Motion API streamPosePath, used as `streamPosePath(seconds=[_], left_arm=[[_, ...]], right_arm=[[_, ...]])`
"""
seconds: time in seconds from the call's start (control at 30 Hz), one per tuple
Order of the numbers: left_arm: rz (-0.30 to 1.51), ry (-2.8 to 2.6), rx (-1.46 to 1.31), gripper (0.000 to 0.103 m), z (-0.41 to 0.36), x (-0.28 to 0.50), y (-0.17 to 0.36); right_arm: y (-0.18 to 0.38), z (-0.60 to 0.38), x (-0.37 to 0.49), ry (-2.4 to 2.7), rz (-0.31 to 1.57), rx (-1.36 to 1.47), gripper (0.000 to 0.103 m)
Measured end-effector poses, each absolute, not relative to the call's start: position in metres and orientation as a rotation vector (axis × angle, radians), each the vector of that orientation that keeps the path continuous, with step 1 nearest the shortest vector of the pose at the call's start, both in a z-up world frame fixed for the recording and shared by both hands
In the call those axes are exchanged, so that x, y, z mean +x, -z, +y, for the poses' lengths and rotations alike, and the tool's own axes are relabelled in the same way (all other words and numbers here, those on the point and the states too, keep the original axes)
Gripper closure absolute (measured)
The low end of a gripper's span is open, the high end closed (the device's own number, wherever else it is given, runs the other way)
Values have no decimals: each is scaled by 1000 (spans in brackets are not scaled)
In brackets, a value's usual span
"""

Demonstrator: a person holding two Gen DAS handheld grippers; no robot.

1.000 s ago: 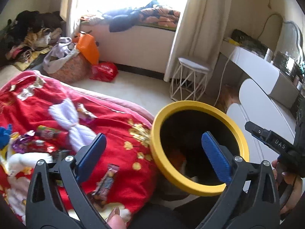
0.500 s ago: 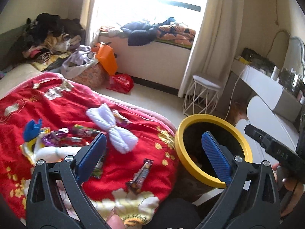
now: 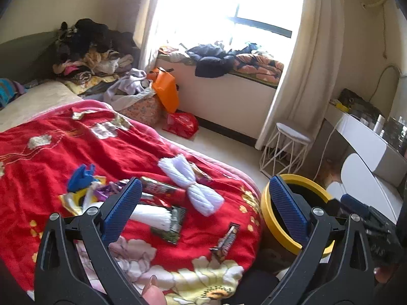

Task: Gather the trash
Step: 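Move both open tools back over the bed toward the remaining trash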

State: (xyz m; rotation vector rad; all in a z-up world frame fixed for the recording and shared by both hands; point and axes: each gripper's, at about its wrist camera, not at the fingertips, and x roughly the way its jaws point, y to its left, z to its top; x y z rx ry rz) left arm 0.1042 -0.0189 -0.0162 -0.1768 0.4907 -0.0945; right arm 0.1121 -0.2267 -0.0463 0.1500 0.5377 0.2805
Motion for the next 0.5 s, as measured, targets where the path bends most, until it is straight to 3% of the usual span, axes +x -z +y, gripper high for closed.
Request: streamPosePath(seconds=[0.5], left_arm=[[455,1,-201,11,29,89,9]], right_arm=[[50,-162,107,-379,570,66,21]])
